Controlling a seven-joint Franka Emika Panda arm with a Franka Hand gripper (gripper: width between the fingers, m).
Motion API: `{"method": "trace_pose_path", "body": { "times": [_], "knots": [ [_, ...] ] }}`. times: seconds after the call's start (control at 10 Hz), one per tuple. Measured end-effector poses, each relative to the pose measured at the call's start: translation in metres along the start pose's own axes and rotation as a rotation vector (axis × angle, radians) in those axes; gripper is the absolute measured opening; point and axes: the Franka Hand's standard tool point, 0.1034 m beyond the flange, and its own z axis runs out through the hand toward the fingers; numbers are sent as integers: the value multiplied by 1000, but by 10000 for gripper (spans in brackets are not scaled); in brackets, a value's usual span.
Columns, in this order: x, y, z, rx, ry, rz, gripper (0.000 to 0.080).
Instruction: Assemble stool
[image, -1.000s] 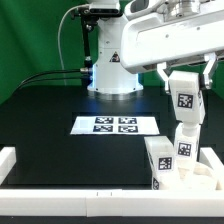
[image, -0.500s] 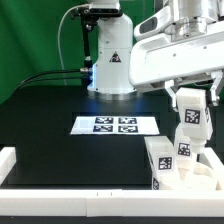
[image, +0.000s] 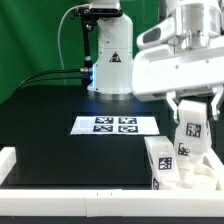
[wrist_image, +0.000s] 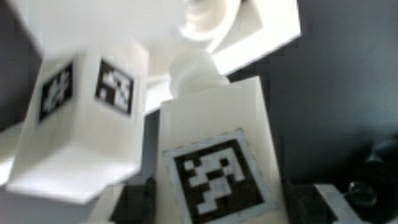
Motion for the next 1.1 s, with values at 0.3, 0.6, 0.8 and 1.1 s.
{"method": "trace_pose_path", "body": {
  "times": [0.3,0.6,0.8,1.1],
  "knots": [
    [-10,-4,3,-4,-9,-10,324],
    [-14,2,10,-14,1,-29,324],
    [-10,-1,14,-11,12,-39,324],
    [-16,-4,18,-11,6,-48,324]
  ]
}}
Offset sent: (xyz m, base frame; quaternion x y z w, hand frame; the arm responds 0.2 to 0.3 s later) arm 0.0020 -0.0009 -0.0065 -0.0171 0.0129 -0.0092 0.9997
